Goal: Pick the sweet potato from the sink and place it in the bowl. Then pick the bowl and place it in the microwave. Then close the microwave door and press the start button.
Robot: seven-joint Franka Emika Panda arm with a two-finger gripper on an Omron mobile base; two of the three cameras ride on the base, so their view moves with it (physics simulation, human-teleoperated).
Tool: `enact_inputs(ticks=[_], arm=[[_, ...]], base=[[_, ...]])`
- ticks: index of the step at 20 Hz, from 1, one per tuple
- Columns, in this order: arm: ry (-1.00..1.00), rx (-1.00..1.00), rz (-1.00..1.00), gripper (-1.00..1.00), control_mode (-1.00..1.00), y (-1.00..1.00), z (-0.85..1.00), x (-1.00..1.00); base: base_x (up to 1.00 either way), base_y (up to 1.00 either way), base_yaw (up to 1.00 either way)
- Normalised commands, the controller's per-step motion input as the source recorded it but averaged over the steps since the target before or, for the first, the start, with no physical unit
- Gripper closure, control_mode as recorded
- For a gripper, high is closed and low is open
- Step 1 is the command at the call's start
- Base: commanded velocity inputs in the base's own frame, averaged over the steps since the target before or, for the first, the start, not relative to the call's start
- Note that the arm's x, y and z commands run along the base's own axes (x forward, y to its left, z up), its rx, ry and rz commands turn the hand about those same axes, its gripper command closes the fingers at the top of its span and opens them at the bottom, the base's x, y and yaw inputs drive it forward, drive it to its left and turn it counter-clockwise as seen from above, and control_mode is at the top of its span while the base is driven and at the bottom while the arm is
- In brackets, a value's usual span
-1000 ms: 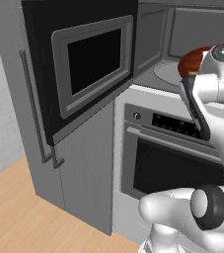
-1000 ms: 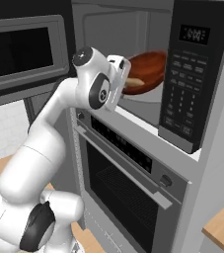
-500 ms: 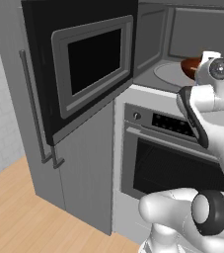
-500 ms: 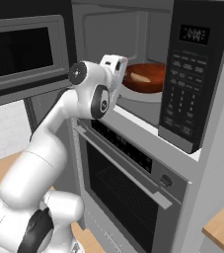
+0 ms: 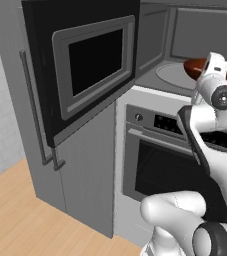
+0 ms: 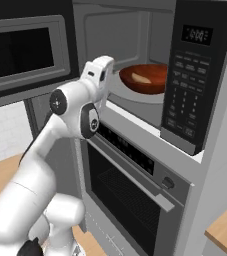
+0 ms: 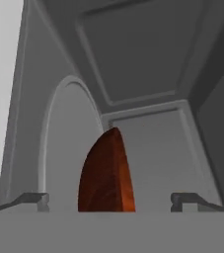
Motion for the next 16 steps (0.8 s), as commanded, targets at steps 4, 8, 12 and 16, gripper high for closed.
enact_inputs(ticks=[4,8,12,16], arm=[[0.03,0.00,0.00,-1.00,-1.00,0.56,0.74,-1.00],[0.17,0.00,0.05,-1.00,-1.00,0.39,0.88,-1.00],[0.26,-0.01,0.08,-1.00,-1.00,0.17,0.83,-1.00],[0.29,-0.01,0.09,-1.00,-1.00,0.26,0.35,-1.00]], base=[[0.00,0.00,0.00],[0.00,0.00,0.00],[0.00,0.00,0.00],[0.00,0.00,0.00]])
